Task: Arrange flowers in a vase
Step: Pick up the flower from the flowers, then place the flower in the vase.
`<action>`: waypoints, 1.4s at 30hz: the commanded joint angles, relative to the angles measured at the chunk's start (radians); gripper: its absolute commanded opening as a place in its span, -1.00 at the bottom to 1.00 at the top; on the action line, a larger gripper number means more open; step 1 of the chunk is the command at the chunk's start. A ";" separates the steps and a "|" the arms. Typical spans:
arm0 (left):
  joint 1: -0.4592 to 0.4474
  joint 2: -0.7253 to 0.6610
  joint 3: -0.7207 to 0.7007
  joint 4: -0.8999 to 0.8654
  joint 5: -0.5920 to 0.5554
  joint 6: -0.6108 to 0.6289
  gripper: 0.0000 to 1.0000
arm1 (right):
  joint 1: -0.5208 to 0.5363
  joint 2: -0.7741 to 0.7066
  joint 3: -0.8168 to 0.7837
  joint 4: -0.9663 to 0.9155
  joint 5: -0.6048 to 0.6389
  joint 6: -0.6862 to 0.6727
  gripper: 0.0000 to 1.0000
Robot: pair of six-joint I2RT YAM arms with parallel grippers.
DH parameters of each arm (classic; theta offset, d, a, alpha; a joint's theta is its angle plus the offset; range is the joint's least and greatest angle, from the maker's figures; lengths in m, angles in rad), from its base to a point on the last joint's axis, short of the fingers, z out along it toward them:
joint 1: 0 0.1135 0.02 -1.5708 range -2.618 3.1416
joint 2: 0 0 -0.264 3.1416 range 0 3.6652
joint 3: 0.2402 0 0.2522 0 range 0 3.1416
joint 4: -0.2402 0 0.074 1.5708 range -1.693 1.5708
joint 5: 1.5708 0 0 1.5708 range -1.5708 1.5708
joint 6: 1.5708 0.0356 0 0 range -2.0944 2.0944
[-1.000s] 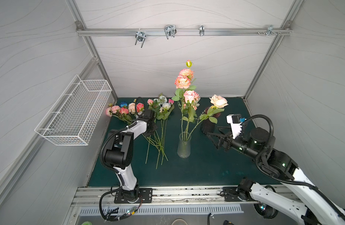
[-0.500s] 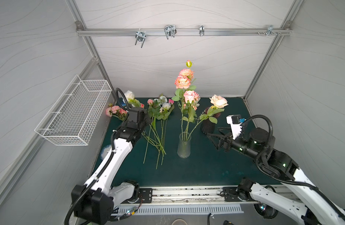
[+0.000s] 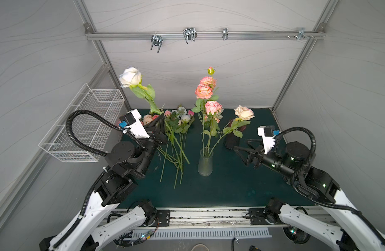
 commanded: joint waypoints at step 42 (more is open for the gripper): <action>-0.122 0.252 -0.319 0.507 -0.038 0.137 -0.67 | -0.004 0.016 0.058 0.001 0.005 0.009 0.77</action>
